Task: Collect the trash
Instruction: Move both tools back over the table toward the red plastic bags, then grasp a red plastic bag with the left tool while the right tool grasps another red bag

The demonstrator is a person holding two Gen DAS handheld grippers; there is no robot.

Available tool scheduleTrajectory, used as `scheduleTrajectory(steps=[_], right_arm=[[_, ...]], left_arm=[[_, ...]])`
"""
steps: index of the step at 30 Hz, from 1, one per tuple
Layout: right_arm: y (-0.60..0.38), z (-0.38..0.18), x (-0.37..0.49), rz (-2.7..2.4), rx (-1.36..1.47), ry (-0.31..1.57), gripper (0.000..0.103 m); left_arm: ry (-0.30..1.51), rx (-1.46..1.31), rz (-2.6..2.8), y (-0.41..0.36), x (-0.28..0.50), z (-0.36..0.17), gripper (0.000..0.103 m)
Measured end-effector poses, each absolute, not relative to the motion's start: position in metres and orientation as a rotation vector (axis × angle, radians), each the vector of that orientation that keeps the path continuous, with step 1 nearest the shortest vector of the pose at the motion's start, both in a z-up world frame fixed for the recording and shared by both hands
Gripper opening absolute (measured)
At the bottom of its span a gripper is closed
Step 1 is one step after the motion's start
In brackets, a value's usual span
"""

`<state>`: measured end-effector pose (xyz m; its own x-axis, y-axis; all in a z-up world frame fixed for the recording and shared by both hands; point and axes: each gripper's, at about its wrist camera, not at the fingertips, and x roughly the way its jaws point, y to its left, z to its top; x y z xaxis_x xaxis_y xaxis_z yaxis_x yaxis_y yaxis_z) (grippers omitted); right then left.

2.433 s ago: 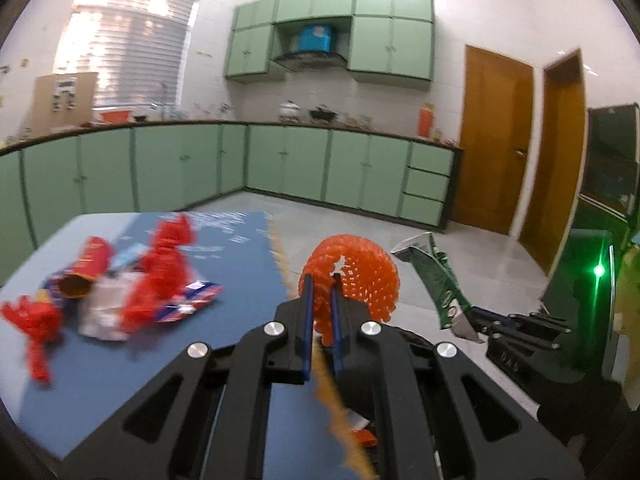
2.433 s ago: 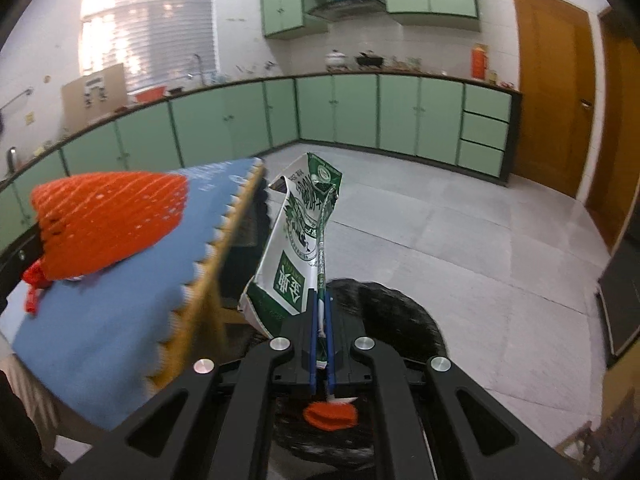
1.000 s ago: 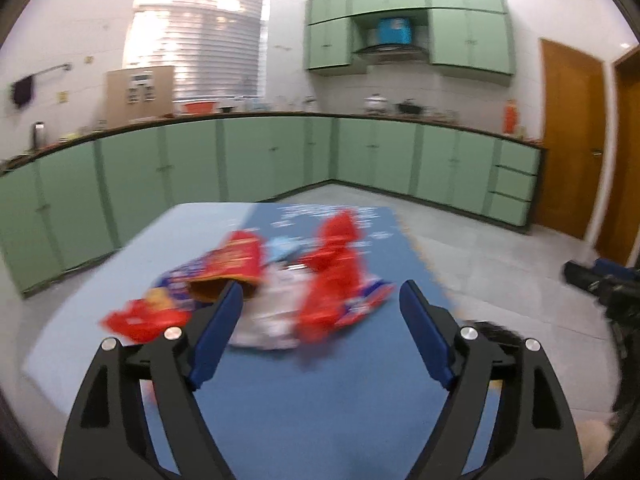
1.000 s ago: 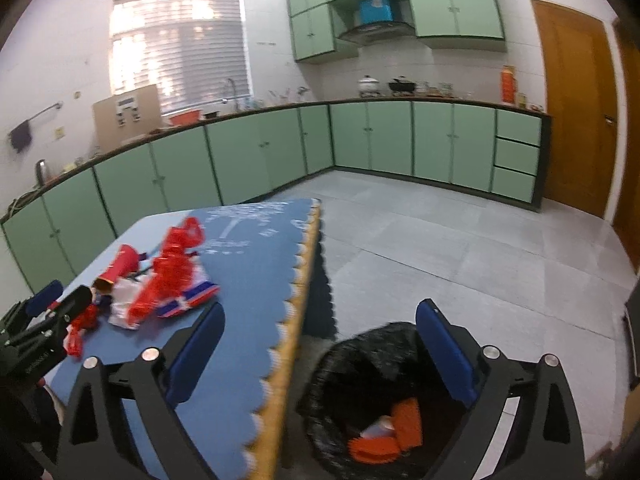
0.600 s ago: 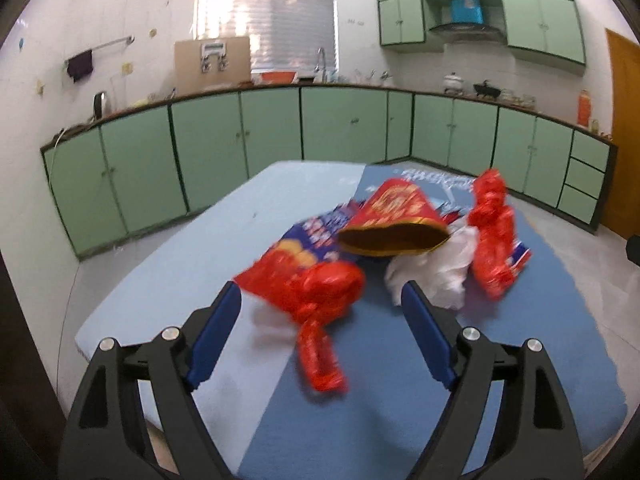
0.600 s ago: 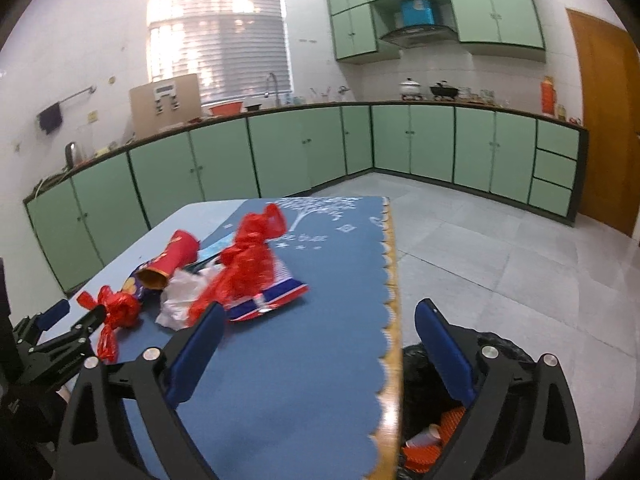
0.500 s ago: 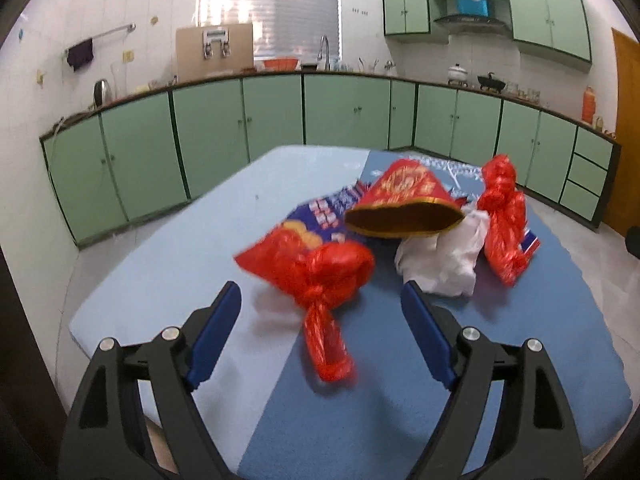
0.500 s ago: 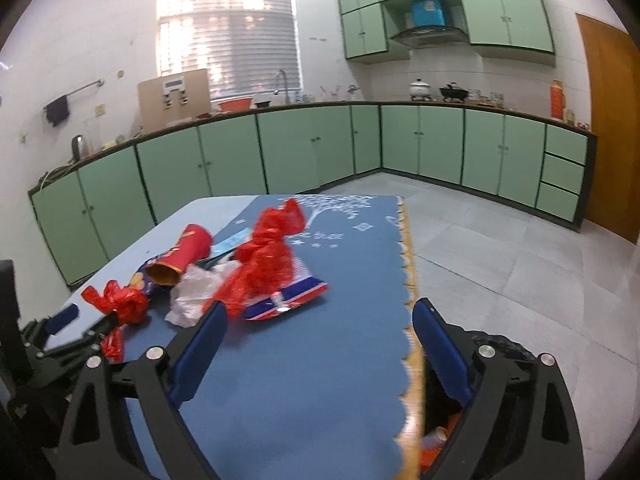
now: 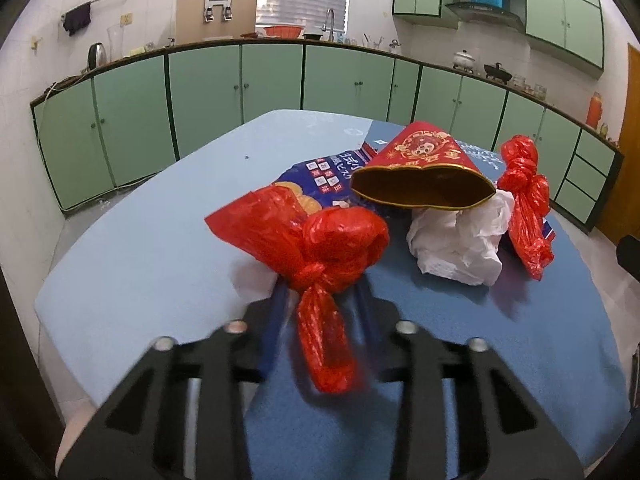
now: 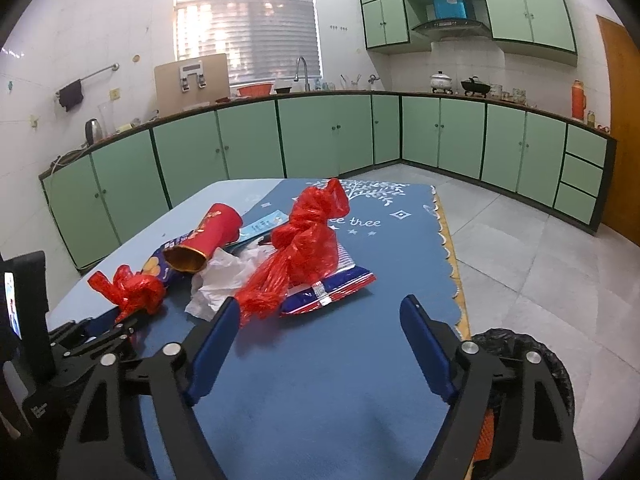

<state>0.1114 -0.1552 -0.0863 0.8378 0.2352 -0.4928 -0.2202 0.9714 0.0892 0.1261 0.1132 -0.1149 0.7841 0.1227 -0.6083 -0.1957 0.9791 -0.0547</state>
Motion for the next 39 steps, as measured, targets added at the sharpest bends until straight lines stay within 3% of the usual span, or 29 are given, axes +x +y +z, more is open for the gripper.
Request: scheduleTrajectory(steps=[14,18,26,29,33,39], right_arm=[[-0.127,-0.095,0.139,0.277,0.037,0.559,0.061],[-0.121,-0.102,0.152,0.28,0.041,0.597,0.049],[-0.111,-0.111,0.168,0.271,0.047,0.647,0.042],[-0.109,-0.113,0.172,0.28,0.053,0.665,0.033],[-0.105,-0.115,0.173,0.3,0.046,0.682,0.008],[-0.105,-0.107,0.166,0.317,0.058,0.644,0.002]], left_arm=[[0.464,-0.109,0.209,0.116,0.11,-0.082,0.026],[0.442,-0.113,0.193,0.112,0.117,-0.078,0.025],[0.421,-0.116,0.166,0.108,0.126,-0.078,0.025],[0.424,-0.113,0.162,0.107,0.128,-0.081,0.025],[0.434,-0.112,0.158,0.109,0.129,-0.083,0.025],[0.432,-0.107,0.157,0.109,0.129,-0.081,0.025]])
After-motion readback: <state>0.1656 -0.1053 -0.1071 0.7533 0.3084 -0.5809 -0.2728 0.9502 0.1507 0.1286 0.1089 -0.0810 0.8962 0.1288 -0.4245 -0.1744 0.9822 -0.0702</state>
